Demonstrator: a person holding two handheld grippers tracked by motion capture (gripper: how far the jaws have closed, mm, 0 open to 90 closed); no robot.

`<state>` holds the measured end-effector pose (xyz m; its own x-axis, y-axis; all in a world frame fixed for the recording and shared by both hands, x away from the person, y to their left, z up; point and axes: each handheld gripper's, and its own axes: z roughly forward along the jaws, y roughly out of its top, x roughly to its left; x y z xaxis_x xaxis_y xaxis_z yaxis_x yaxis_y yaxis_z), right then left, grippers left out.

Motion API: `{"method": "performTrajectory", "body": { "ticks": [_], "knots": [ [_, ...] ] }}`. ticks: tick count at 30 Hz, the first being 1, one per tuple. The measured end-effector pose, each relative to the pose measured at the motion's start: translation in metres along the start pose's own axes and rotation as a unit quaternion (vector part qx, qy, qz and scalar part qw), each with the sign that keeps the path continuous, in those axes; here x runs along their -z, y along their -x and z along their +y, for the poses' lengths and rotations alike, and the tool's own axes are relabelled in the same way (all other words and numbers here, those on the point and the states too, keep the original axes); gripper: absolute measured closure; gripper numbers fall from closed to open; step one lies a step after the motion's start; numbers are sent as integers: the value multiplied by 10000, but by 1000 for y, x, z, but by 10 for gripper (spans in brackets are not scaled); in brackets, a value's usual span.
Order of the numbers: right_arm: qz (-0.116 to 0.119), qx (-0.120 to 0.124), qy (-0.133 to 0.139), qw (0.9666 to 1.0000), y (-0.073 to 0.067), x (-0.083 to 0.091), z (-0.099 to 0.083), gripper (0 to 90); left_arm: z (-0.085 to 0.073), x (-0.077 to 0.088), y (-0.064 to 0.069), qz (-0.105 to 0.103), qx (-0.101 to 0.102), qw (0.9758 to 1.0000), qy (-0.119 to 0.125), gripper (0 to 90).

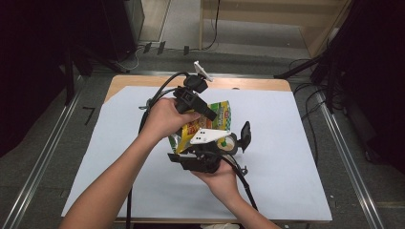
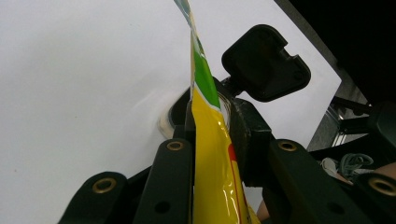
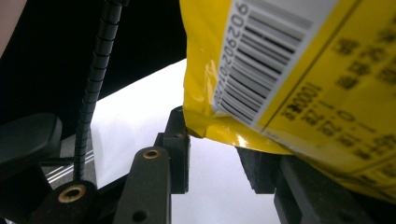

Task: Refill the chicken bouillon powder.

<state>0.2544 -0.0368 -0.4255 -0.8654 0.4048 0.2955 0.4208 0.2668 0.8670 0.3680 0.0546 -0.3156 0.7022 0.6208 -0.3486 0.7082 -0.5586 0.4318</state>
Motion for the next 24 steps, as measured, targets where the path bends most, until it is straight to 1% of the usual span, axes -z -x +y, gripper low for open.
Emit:
{"method": "performTrajectory", "body": {
  "ticks": [4, 9, 13, 15, 17, 18, 24],
  "knots": [
    [-22, -16, -11, 10000, 1, -1, -1, 673, -1, 1, 0, 0, -28, 10000, 16, 776],
    [-111, -28, -31, 9999, 1, -3, -1, 670, -2, 3, -2, 4, 11, 10000, 39, 777],
    [-155, 12, -44, 9999, 1, -5, -1, 669, -1, 3, -4, 10, 29, 10000, 73, 778],
    [-146, -49, -31, 9999, 3, -5, -1, 670, 0, 2, -5, 24, 42, 10000, 48, 779],
    [-61, -140, -16, 9999, 5, -5, 0, 669, 2, 3, -5, 54, 27, 10000, 3, 779],
    [-68, -144, -2, 9999, 5, -4, 1, 669, 3, 2, -4, 52, 32, 10000, 21, 778],
    [-28, -219, 31, 9998, 7, -1, 3, 666, 8, 0, -4, 138, 18, 9999, -52, 779]
  ]
}}
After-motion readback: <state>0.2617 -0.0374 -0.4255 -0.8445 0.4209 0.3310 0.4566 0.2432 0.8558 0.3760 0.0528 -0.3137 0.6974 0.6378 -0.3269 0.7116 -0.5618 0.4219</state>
